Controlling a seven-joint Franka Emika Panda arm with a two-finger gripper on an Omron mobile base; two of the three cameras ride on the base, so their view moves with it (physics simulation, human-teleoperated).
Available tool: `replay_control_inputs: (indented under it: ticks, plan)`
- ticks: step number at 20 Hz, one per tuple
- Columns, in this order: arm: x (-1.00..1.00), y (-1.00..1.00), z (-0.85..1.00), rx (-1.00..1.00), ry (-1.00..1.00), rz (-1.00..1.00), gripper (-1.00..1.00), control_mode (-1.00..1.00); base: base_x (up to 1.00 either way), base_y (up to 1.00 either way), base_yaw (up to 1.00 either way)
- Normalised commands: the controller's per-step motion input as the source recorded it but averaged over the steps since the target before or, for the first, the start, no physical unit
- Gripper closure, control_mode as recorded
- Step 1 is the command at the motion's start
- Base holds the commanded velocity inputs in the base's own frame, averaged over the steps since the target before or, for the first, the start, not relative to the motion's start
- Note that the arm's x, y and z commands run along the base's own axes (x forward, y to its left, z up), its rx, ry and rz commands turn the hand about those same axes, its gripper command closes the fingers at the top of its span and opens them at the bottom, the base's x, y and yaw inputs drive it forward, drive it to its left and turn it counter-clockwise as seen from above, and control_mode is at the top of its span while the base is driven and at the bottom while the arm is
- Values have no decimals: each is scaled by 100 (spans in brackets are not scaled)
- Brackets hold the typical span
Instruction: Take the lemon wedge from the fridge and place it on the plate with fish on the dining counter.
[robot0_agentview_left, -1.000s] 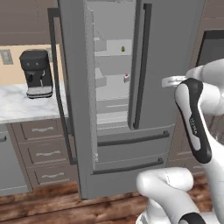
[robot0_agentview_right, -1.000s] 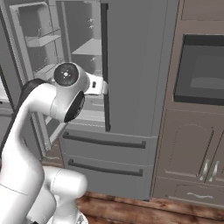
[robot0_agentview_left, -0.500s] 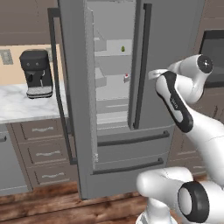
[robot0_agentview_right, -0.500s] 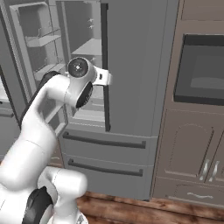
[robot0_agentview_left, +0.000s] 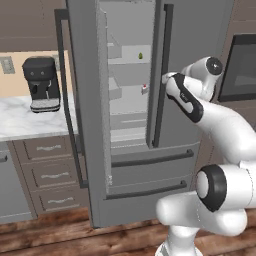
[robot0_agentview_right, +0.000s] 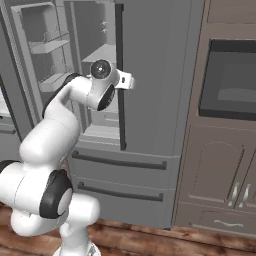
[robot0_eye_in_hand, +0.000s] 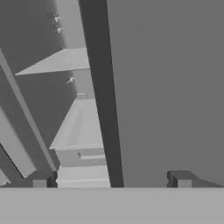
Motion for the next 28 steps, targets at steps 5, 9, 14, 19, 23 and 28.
replay_control_inputs:
  ticks: [5,9,14,19,23,28]
  plan:
    - [6,0,0,0,1,0,-100,-100,0,0,0]
    - [41,0,-11,0,0,0,-100,-100,0,0,0]
    - [34,0,-6,0,0,0,-100,-100,0,0,0]
    - [38,0,-2,0,0,0,-100,-100,0,0,0]
    - [54,0,-12,0,0,0,-100,-100,0,0,0]
    - [55,0,-13,0,0,0,-100,-100,0,0,0]
